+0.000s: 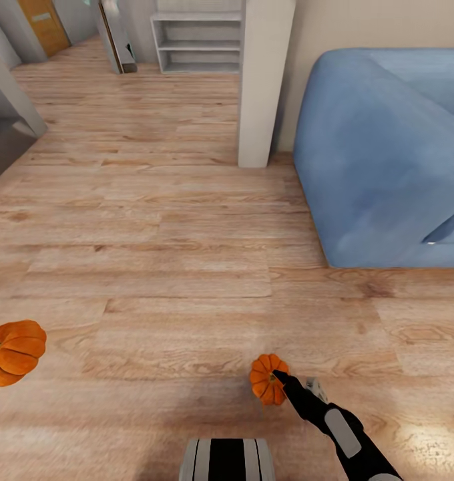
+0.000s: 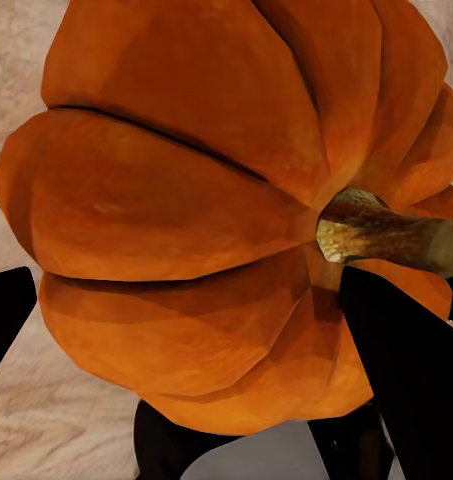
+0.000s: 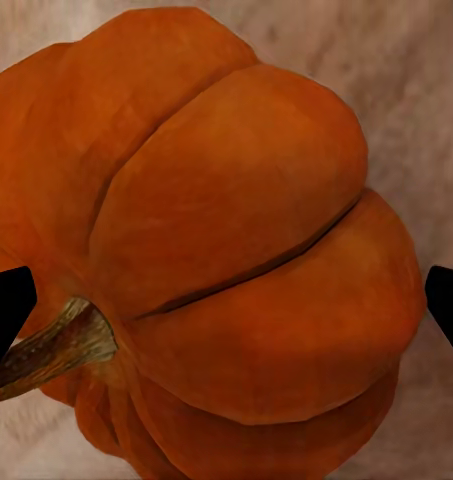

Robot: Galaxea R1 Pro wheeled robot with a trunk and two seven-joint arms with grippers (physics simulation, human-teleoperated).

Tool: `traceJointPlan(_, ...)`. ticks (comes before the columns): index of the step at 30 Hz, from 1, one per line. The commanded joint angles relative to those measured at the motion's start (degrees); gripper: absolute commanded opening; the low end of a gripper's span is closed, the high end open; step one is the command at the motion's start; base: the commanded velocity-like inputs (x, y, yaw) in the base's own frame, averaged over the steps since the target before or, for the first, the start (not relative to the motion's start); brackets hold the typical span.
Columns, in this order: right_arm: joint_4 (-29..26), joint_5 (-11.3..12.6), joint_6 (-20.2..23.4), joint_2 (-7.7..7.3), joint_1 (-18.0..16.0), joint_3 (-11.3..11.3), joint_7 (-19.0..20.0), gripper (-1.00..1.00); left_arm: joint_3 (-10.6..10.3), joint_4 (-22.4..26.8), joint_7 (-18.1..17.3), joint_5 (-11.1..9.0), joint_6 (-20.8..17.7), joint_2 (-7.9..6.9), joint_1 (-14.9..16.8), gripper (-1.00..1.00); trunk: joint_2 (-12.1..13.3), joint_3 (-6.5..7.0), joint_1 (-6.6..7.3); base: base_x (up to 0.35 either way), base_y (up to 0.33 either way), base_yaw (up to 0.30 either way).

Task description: Place each of the two pumpkins and all three candles from the living room inside a cabinet in the living room (use any cabinet), then make sure every cabinet is closed, and position the cauldron so it is next to a table in the living room.

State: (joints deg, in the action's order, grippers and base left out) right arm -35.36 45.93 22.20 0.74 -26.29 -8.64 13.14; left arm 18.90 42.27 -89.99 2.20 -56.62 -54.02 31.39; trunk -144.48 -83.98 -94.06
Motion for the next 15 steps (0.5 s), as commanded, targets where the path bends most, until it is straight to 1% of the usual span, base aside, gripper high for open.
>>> traceJointPlan(1,-0.5,-0.2,0.1,-0.02,0.0,0.1,0.1,-1.00,-0.1,0.0,0.0,0.1,0.1,0.05,0.0,-1.00,0.0,0.23,0.02,0.000,0.000,0.000)
traceJointPlan(2,-1.5,-0.2,0.1,-0.02,0.0,0.4,0.5,-1.00,-0.1,0.0,0.0,0.1,0.1,0.10,0.0,-1.00,0.0,0.45,0.05,0.000,0.000,0.000)
traceJointPlan(3,-2.9,-0.1,0.2,-0.03,0.0,1.5,1.0,-1.00,-0.2,0.0,0.0,0.1,0.1,0.17,0.0,-1.00,0.0,0.67,0.07,0.000,0.000,0.000)
traceJointPlan(6,-9.2,0.3,0.8,-0.10,0.0,7.7,2.4,-1.00,-0.2,0.0,0.0,0.1,0.0,0.34,0.0,-1.00,0.1,1.33,0.15,0.000,0.000,0.000)
traceJointPlan(7,-10.9,0.5,1.1,-0.11,0.0,9.3,2.6,-1.00,-0.3,0.0,0.0,0.1,0.0,0.37,0.0,-1.00,0.1,1.56,0.18,0.000,0.000,0.000)
traceJointPlan(8,-12.2,0.7,1.5,-0.10,0.0,10.4,2.7,-1.00,-0.2,0.0,0.0,0.1,0.0,0.38,0.0,-1.00,0.1,1.78,0.20,0.000,0.000,0.000)
traceJointPlan(10,-13.7,0.8,2.6,-0.06,0.0,11.6,2.7,-1.00,-0.2,0.0,0.0,0.1,0.0,0.40,0.0,-1.00,0.1,2.22,0.25,0.000,0.000,0.000)
traceJointPlan(12,-15.6,0.8,4.4,-0.05,0.0,12.1,2.7,-1.00,-0.2,0.0,0.0,0.1,-0.1,0.66,0.0,-1.00,0.2,2.66,0.30,0.000,0.000,0.000)
traceJointPlan(13,-16.9,0.8,6.1,-0.04,0.0,12.3,2.7,-1.00,-0.2,0.1,0.0,0.1,-0.1,1.14,0.0,-1.00,0.2,2.89,0.33,0.000,0.000,0.000)
traceJointPlan(15,-17.7,0.9,7.5,-0.09,0.0,12.4,2.7,-1.00,-0.2,0.3,0.0,0.1,-0.1,1.86,0.0,-1.00,0.2,3.33,0.38,0.000,0.000,0.000)
